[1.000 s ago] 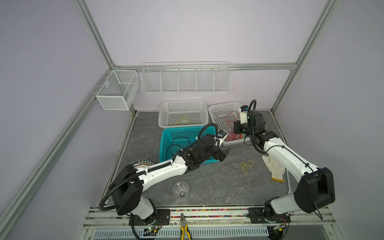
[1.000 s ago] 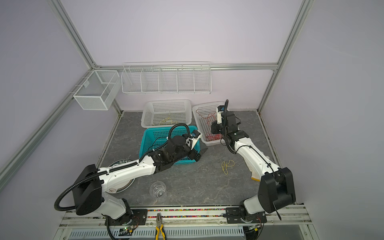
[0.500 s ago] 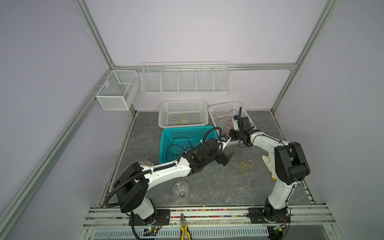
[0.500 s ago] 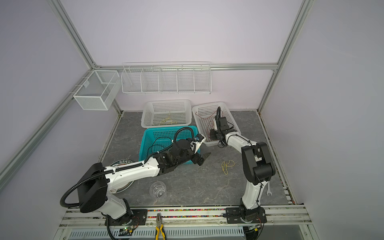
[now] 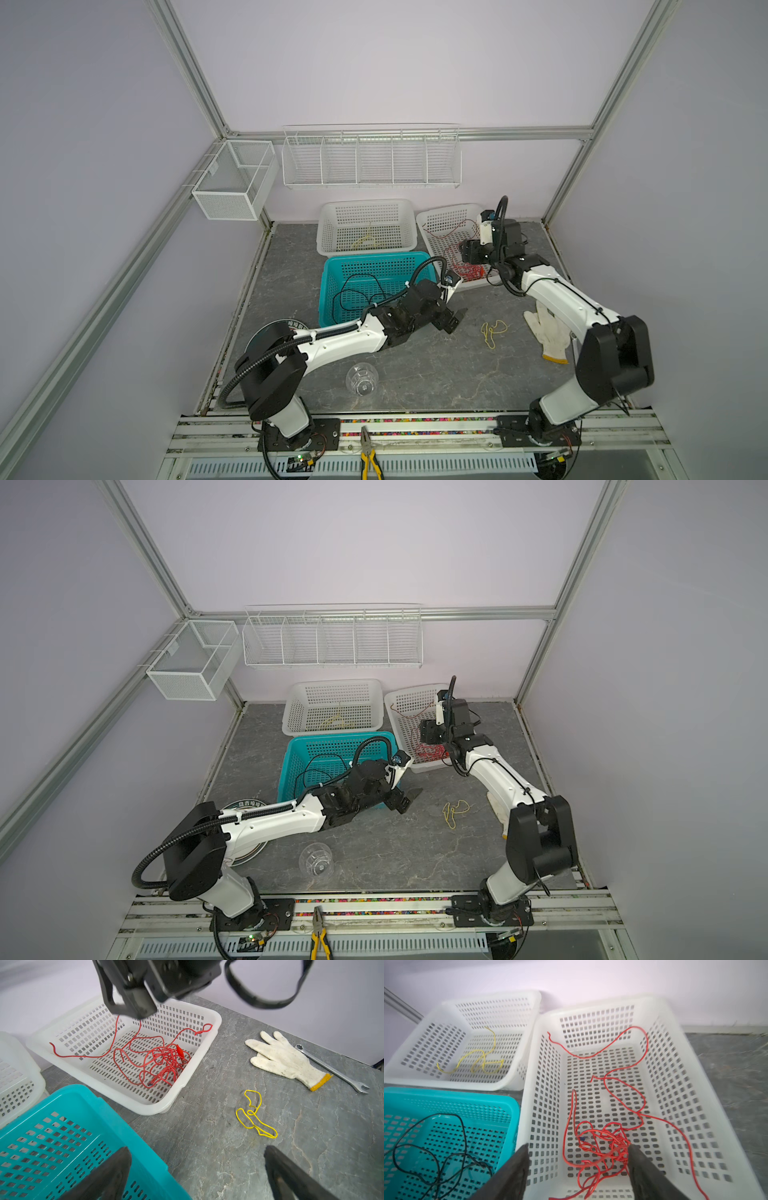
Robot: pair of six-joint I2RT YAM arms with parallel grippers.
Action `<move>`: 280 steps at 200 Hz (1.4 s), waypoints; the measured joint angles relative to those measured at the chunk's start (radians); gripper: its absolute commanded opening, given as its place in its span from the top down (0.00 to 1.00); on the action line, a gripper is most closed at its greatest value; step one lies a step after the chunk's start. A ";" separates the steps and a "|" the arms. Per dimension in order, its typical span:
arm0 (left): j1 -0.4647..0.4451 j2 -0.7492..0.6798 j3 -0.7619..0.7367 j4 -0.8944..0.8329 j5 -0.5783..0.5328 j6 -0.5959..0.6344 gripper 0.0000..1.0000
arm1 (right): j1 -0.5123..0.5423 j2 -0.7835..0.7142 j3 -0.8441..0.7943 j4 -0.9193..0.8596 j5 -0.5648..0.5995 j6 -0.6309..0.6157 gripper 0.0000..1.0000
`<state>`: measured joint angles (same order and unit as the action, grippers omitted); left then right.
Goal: Untangle the cables
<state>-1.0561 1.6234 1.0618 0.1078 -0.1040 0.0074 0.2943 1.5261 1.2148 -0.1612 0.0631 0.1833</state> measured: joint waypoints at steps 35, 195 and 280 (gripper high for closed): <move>-0.018 0.051 0.039 -0.027 -0.005 0.001 0.02 | 0.000 -0.151 -0.057 -0.029 0.143 0.003 0.00; -0.119 0.544 0.563 -0.314 -0.007 0.034 0.30 | -0.053 -0.630 -0.363 -0.261 0.450 0.030 0.11; -0.143 0.586 0.621 -0.423 0.034 -0.007 0.41 | -0.059 -0.649 -0.375 -0.277 0.456 0.049 0.11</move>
<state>-1.1988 2.2097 1.6833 -0.3153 -0.0696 0.0002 0.2352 0.8772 0.8402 -0.4381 0.5194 0.2321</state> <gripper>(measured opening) 0.611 0.893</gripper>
